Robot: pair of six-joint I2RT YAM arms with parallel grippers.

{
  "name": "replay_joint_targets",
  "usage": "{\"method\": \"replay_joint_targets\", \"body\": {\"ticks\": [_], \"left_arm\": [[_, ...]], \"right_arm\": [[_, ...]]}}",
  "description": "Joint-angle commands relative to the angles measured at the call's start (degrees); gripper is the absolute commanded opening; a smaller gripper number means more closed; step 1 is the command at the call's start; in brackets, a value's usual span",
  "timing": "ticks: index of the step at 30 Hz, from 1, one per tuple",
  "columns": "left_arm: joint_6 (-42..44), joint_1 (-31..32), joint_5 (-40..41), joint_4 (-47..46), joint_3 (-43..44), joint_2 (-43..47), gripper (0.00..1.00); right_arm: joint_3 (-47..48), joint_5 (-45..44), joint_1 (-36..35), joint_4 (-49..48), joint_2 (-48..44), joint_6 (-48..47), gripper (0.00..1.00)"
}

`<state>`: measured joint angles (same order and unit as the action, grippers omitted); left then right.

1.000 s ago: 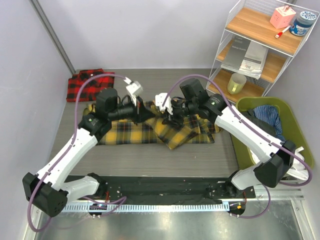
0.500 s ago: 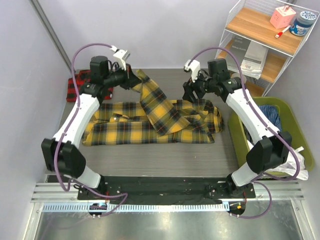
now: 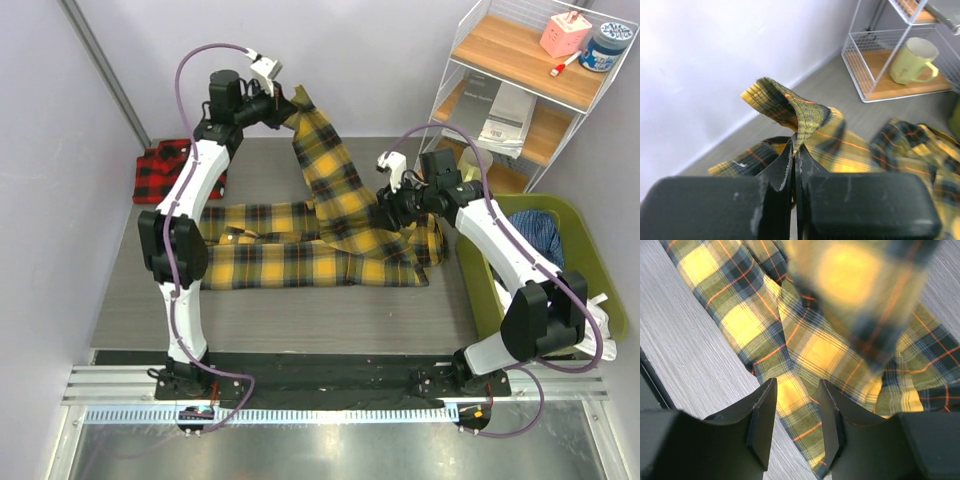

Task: Fold and stack the long sleeve shirts
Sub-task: Fold the shirt

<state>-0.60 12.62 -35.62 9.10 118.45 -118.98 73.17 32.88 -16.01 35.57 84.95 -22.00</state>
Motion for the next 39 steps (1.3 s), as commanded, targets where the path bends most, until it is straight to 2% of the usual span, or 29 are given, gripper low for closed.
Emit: {"method": "replay_joint_targets", "body": {"ticks": [1,7,10,11,13,16,18,19,20,21,22,23,24,27,28,30,31,35,39], "left_arm": [[2.88,0.38,-0.41,-11.82,3.45,-2.04,0.00],[1.40,0.91,-5.07,-23.05,2.49,-3.89,0.00],[-2.20,0.65,-11.91,-29.12,-0.32,-2.84,0.00],[-2.47,0.48,-17.76,-31.40,-2.50,-1.27,0.00],[-2.82,-0.49,-22.37,-31.43,-5.50,0.93,0.00],[-0.39,-2.50,-31.68,-31.52,-16.03,6.90,0.01],[4.97,-3.56,-36.95,-24.43,-23.40,11.56,0.02],[9.69,-4.53,-38.03,-19.70,-25.71,12.97,0.00],[20.10,-4.97,-38.56,-14.60,-27.38,14.55,0.00],[27.77,-5.32,-39.09,-0.81,-29.49,16.65,0.00],[35.59,-5.76,-38.66,7.25,-29.77,17.54,0.00],[54.72,-5.85,-37.52,15.77,-29.51,18.07,0.00],[64.23,-5.85,-36.12,35.26,-28.73,17.91,0.00],[95.93,-6.64,-30.66,61.58,-23.37,15.10,0.00],[101.70,-8.12,-28.57,73.57,-21.27,12.92,0.00],[110.77,-10.06,-26.62,80.08,-20.89,11.58,0.00],[111.95,-11.99,-25.04,81.67,-22.46,11.92,0.00],[118.01,-16.04,-18.64,80.72,-27.21,13.77,0.00],[123.73,-18.59,-13.87,80.64,-28.19,13.33,0.00]], "right_arm": [[-1.79,3.15,-0.25,-6.39,-1.81,3.27,0.43],[-3.20,4.29,-0.25,-11.05,1.80,6.18,0.43],[-2.25,3.42,-0.25,-11.49,3.99,7.06,0.43],[-1.98,3.24,-0.16,-11.32,4.35,6.97,0.43],[-0.93,3.41,0.80,-11.05,4.53,6.88,0.43],[0.74,3.42,2.29,-9.04,4.70,5.13,0.45],[1.71,3.50,3.00,-6.40,5.14,3.03,0.47],[2.50,3.33,3.35,-5.78,5.31,2.49,0.47],[2.68,3.33,4.05,-4.73,5.58,2.14,0.47],[2.94,3.50,4.23,-4.11,5.67,1.61,0.47],[3.38,3.50,4.41,-3.50,5.93,0.56,0.48],[3.56,3.50,4.50,-2.19,6.19,-0.14,0.47],[3.74,3.68,4.50,-1.56,6.28,-0.76,0.48],[4.18,4.12,4.50,0.02,6.46,-1.73,0.48],[4.44,4.29,4.58,0.37,6.37,-2.08,0.48],[4.35,4.38,4.50,1.16,6.46,-2.43,0.49],[4.35,4.29,4.50,1.51,6.46,-2.70,0.49],[3.74,4.29,4.58,2.92,6.55,-3.57,0.50],[3.30,3.94,4.50,3.71,6.90,-4.45,0.50]]}}
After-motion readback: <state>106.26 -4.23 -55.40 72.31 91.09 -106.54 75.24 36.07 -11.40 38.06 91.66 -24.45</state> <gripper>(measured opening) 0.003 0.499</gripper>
